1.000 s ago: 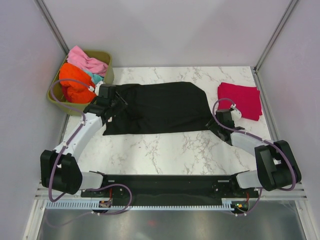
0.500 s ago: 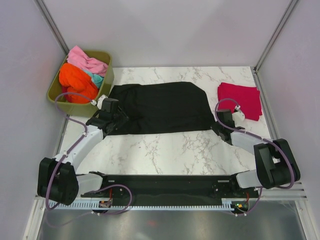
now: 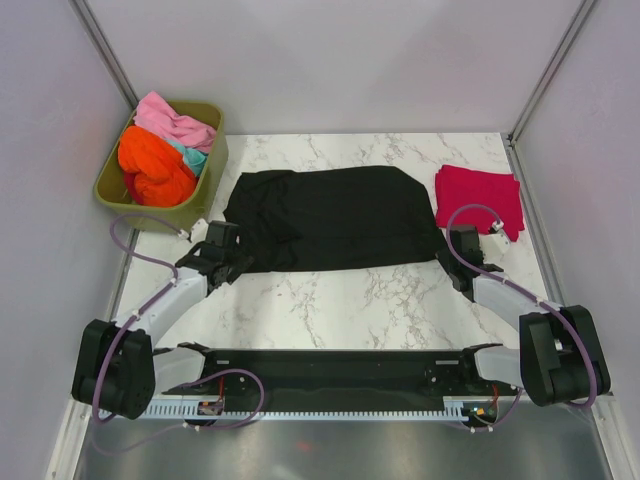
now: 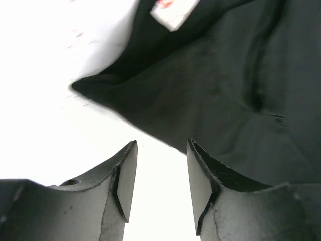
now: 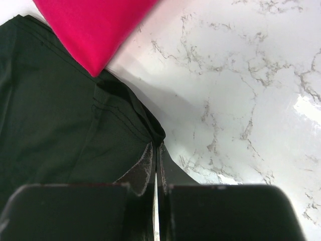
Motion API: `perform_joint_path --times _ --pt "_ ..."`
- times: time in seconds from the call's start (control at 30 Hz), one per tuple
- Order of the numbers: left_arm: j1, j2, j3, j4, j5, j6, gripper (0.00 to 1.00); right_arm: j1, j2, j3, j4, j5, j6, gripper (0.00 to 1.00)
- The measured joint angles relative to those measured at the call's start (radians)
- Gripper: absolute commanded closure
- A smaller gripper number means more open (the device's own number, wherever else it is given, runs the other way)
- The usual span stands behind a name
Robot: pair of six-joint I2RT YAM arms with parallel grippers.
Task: Fold and stack the t-shirts
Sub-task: Flatten the tshirt out
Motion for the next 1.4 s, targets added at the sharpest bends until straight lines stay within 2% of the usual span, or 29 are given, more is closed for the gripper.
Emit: perform_joint_path --times 0.2,0.43,0.67,0.77,0.87,0.9,0.97,1.27,1.37,1.4 --pt "0.0 0.003 -0.056 0.004 -0.041 -0.031 0.46 0.0 0.0 0.0 0.0 0.0 0.004 1.0" --pt "0.0 0.096 -0.06 0.085 -0.061 -0.077 0.4 -0.002 0.0 0.0 0.0 -0.001 0.004 1.0" --pt "0.0 0.17 -0.059 0.217 -0.061 -0.129 0.44 -0.01 0.0 0.0 0.0 -0.004 0.004 1.0" --pt "0.0 0.232 -0.028 0.261 -0.061 -0.149 0.53 -0.014 0.0 0.0 0.0 -0.004 0.004 1.0" --pt "0.001 0.263 -0.006 0.259 -0.063 -0.172 0.77 -0.017 -0.002 -0.002 0.0 -0.005 0.004 1.0" --pt "0.001 0.262 -0.009 0.255 -0.066 -0.182 0.91 -0.02 -0.006 -0.003 -0.002 -0.005 0.004 1.0" --pt "0.002 0.248 -0.026 0.246 -0.072 -0.198 0.98 -0.024 -0.022 -0.008 -0.011 -0.005 0.005 1.0" --pt "0.0 0.039 -0.092 0.122 -0.106 -0.201 0.98 -0.027 -0.121 -0.022 -0.041 -0.004 0.007 1.0" --pt "0.0 -0.024 -0.106 0.101 -0.114 -0.199 0.86 -0.027 -0.124 -0.023 -0.043 -0.008 0.007 1.0" --pt "0.0 -0.042 -0.11 0.098 -0.115 -0.198 0.76 -0.027 -0.123 -0.023 -0.045 -0.011 0.007 1.0"
